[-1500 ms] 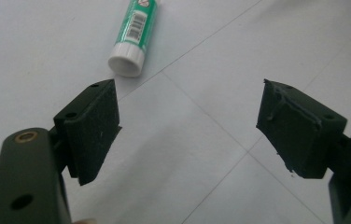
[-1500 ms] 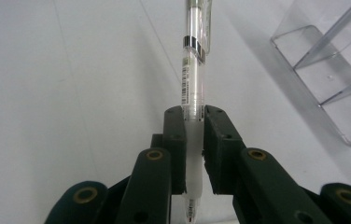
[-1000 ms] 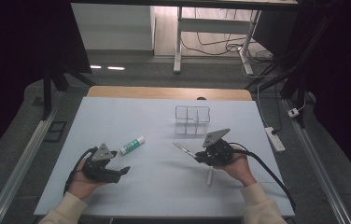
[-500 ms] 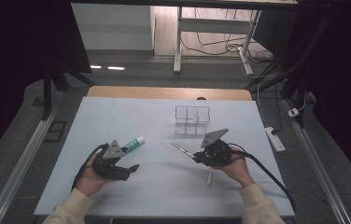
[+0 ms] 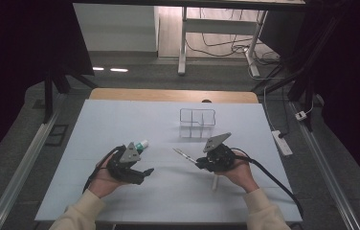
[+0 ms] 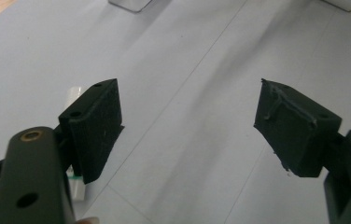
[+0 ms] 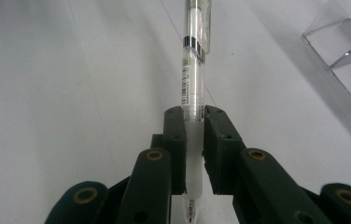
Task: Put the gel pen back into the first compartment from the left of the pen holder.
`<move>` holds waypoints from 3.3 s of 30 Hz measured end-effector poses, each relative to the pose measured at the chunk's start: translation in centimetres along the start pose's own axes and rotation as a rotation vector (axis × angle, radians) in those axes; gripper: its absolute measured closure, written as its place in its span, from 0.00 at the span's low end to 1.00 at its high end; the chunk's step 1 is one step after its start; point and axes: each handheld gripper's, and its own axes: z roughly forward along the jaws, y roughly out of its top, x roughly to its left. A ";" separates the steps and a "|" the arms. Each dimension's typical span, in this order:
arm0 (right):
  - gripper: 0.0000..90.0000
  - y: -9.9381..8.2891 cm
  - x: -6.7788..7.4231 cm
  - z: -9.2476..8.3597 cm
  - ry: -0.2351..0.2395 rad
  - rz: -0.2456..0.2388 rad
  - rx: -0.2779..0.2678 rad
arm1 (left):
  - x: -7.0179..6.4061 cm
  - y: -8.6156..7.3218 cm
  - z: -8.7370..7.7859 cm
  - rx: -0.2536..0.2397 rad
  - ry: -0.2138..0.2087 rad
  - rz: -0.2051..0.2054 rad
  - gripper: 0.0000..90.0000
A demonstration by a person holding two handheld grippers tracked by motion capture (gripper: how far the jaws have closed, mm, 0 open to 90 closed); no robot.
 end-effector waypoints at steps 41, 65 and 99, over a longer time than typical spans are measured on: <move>0.88 1.9 1.1 2.4 0.080 -0.031 0.033 | -1.7 4.0 3.9 0.045 0.000 0.138 0.28; 0.88 2.6 1.1 3.0 0.141 -0.032 0.040 | -2.7 4.9 5.8 0.092 -0.010 0.261 0.39; 0.53 2.8 0.1 0.2 0.000 0.103 -0.257 | -1.9 4.4 5.8 0.107 -0.045 0.275 0.88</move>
